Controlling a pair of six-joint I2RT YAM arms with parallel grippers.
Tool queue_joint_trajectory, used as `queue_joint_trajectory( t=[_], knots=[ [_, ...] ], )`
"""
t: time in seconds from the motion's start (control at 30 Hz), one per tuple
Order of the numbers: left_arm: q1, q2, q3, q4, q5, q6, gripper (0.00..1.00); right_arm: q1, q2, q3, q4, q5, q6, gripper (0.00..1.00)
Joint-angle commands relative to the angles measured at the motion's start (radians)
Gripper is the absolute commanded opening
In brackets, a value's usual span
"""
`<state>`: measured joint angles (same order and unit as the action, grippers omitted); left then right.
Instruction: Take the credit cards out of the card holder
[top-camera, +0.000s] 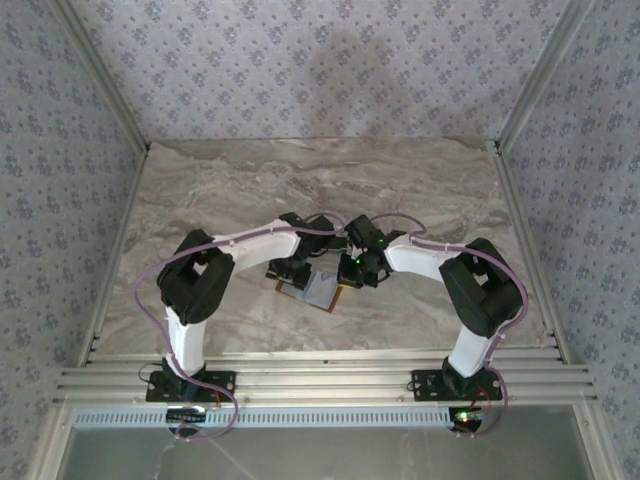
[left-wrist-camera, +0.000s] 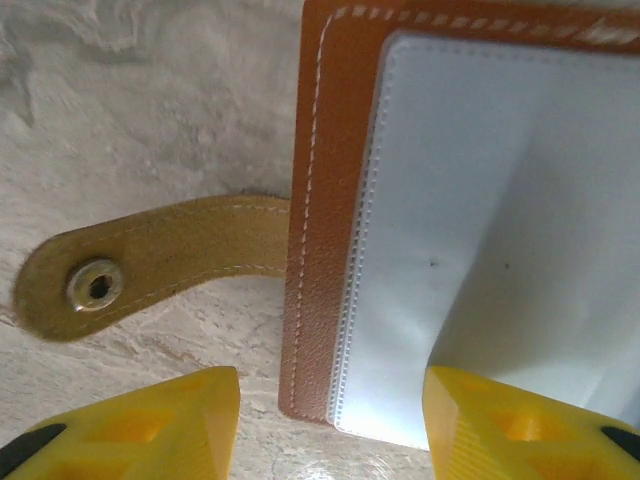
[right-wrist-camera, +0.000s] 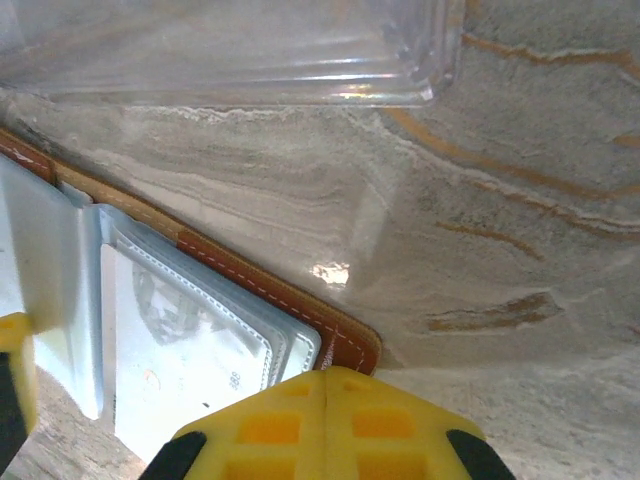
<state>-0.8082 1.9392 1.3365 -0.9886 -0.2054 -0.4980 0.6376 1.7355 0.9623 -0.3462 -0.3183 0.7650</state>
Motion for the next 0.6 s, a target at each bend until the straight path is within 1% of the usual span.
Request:
queue_joint_trajectory(
  t=[0.0, 0.13, 0.33, 0.5, 0.57],
  knots=[
    [-0.001, 0.007, -0.042, 0.007, 0.056, 0.029, 0.49, 0.013, 0.011, 0.039, -0.031, 0.004, -0.03, 0.02],
    [-0.003, -0.022, -0.101, 0.031, 0.102, 0.02, 0.46, 0.022, 0.027, 0.062, -0.037, -0.004, -0.05, 0.02],
    [-0.006, -0.119, -0.18, 0.06, 0.164, -0.018, 0.44, 0.03, 0.039, 0.086, -0.038, -0.021, -0.074, 0.03],
    [-0.006, -0.166, -0.189, 0.087, 0.242, -0.029, 0.41, 0.034, 0.044, 0.112, -0.065, -0.017, -0.099, 0.04],
    [-0.005, -0.184, -0.179, 0.09, 0.262, -0.028, 0.41, 0.034, 0.029, 0.116, -0.081, -0.002, -0.102, 0.06]
  ],
)
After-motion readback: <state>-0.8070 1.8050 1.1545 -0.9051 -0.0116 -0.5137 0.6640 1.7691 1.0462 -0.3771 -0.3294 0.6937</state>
